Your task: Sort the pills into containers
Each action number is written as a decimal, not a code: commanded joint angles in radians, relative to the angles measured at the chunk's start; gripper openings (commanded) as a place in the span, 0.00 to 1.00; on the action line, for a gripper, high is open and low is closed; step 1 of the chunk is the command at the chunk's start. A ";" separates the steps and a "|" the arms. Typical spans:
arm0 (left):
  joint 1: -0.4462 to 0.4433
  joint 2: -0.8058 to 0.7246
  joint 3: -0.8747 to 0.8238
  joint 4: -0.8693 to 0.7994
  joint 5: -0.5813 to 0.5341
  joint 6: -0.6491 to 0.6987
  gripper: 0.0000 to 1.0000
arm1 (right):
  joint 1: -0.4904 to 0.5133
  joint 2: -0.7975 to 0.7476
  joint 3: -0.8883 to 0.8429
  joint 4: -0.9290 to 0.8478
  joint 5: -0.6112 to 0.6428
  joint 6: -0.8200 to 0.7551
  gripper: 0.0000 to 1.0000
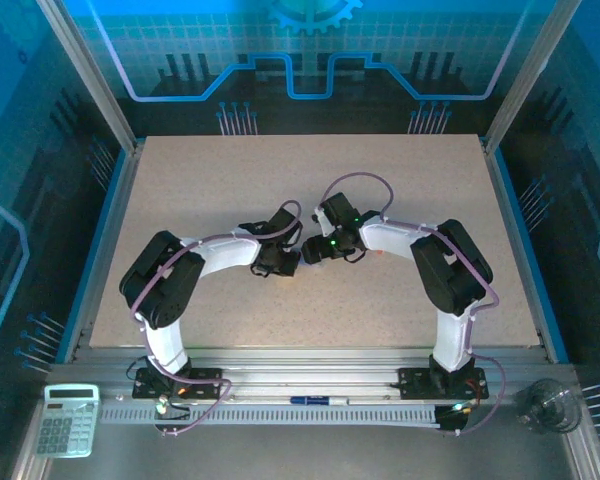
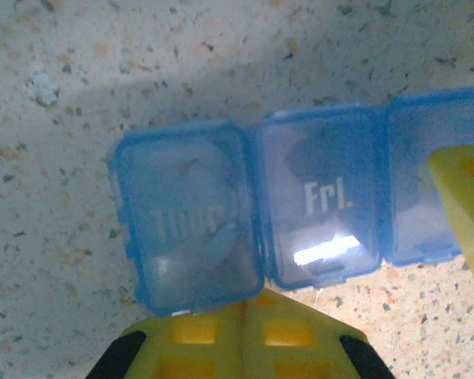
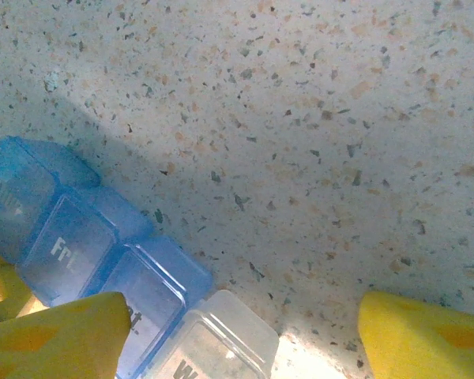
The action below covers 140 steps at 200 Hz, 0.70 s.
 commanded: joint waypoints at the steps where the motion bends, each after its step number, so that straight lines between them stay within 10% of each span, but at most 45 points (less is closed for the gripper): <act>1: -0.003 0.044 -0.026 -0.126 -0.010 -0.001 0.00 | -0.006 0.082 -0.036 -0.126 0.060 -0.005 0.78; 140: 0.031 -0.279 0.157 -0.252 -0.087 0.056 0.07 | -0.045 -0.005 0.124 -0.247 -0.008 -0.042 0.82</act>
